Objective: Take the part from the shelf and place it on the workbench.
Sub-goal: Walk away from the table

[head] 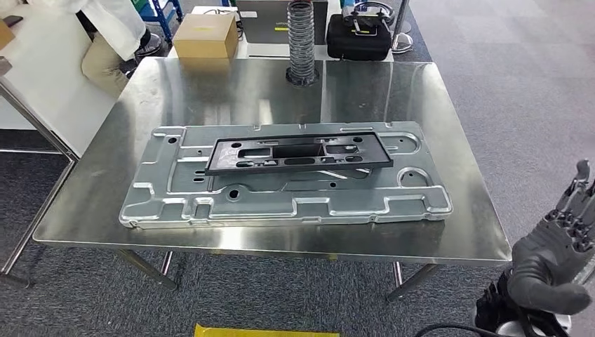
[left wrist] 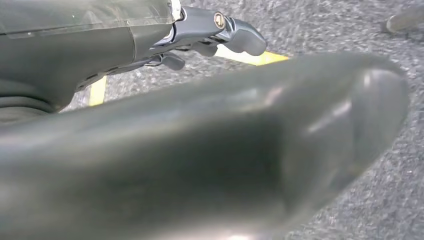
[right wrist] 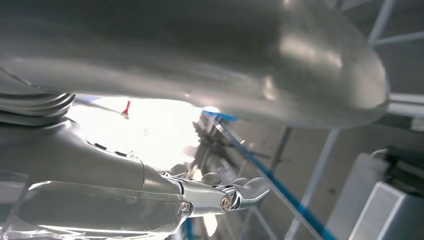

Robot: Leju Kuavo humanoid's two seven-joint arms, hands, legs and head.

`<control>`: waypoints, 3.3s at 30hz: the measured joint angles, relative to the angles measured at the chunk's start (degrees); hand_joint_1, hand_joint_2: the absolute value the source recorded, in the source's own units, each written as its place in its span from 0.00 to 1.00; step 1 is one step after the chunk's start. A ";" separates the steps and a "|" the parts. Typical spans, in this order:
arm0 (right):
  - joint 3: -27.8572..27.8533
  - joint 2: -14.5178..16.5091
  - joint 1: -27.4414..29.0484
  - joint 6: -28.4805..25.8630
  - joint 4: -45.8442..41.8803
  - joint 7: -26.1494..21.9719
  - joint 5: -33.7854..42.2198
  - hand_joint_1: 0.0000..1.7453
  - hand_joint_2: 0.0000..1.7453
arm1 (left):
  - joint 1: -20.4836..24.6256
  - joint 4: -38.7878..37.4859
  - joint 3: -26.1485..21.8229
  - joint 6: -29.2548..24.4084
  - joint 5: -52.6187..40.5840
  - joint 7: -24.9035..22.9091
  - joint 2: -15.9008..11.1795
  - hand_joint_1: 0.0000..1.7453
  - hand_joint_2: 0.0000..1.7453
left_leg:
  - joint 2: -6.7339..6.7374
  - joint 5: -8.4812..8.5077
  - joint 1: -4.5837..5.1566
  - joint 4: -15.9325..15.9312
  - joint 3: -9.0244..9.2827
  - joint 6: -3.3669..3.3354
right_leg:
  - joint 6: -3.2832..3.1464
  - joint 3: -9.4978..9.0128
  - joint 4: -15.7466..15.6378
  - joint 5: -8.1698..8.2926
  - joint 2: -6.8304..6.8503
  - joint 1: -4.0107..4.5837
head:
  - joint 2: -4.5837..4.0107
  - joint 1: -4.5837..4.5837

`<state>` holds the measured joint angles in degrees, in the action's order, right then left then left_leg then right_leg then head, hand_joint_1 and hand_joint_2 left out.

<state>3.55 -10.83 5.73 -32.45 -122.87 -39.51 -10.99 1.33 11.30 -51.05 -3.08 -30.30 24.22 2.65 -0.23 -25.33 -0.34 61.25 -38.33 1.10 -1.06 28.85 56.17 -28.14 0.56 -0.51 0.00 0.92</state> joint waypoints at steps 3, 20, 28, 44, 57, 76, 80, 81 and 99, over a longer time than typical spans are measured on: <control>-2.45 0.85 2.58 0.52 0.34 -0.13 0.36 0.00 0.00 | -0.02 0.01 -0.59 -0.07 -0.31 0.20 0.06 0.00 0.00 | 0.01 -7.80 -0.24 10.95 -2.50 0.72 | -0.21 2.28 0.14 1.72 0.03 0.04 | 0.00 0.30; -23.53 8.93 7.18 10.09 10.17 -0.38 2.25 0.00 0.00 | 0.02 0.72 -1.89 0.33 -0.82 0.85 0.04 0.00 0.00 | 0.63 0.05 0.32 -4.89 6.25 -3.17 | 3.39 9.91 17.53 -5.52 -0.29 -0.40 | -0.01 0.04; -32.67 12.12 5.29 14.41 25.76 -0.38 -1.61 0.00 0.00 | 0.13 0.72 -2.09 0.51 -2.36 1.07 0.48 0.00 0.00 | 0.55 3.56 0.36 -3.94 2.77 -1.12 | 1.19 -2.86 -1.03 -1.85 -0.16 0.20 | -0.01 -0.31; -51.39 15.94 -2.29 18.85 73.28 -0.34 -13.02 0.00 0.00 | 0.70 0.79 -4.97 -0.04 -4.86 1.10 1.44 0.00 0.00 | 0.54 -4.26 0.40 -6.24 12.45 -2.52 | 2.38 6.52 1.03 5.46 0.08 -0.04 | -0.01 0.19; -56.41 13.43 -6.45 19.87 98.11 8.54 -18.44 0.00 0.00 | 0.78 0.79 -6.33 0.53 -5.57 1.98 1.92 0.00 0.00 | 1.13 3.24 0.38 -3.89 2.83 -1.52 | 2.44 -4.56 -1.20 -3.22 -0.34 -0.31 | -0.01 -0.40; -61.09 13.60 -7.82 28.62 108.86 29.94 -18.70 0.00 0.00 | 1.19 0.80 -7.53 1.72 -8.79 2.08 1.93 0.00 0.00 | 0.44 -3.64 0.37 -6.88 12.33 -3.22 | 2.71 7.41 3.34 2.37 -1.84 0.09 | -0.01 -0.24; -61.67 13.71 -7.99 29.46 109.30 31.02 -18.11 0.00 0.00 | 1.09 0.81 -7.53 2.50 -9.48 2.18 1.94 0.00 0.00 | 1.15 -1.02 0.50 -6.49 8.60 -3.55 | 3.56 10.58 16.94 -6.13 -1.23 -0.28 | -0.02 -0.48; -61.88 13.73 -8.00 29.58 109.40 31.26 -18.00 0.00 0.00 | 1.08 0.81 -7.53 2.60 -9.62 2.19 1.95 0.00 0.00 | 1.30 -0.45 0.51 -6.21 7.60 -3.45 | 3.67 9.81 17.76 -5.35 -1.17 -0.34 | -0.01 -0.49; -63.58 14.73 -8.37 30.70 110.14 34.34 -18.06 0.00 0.25 | 1.10 0.81 -7.58 2.05 -10.97 -1.01 1.90 0.00 0.00 | 0.71 -4.12 0.06 4.46 7.01 -0.28 | 0.60 3.66 -0.38 2.95 -0.48 -0.05 | -0.01 0.09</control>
<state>-60.03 3.91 -2.65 -1.75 -12.73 -5.17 -29.05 2.42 12.11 -58.63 -1.03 -41.28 23.21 4.55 0.48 -29.45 -0.29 65.71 -31.32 0.82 -0.46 32.51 55.79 -25.19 0.08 -0.55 -0.01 1.01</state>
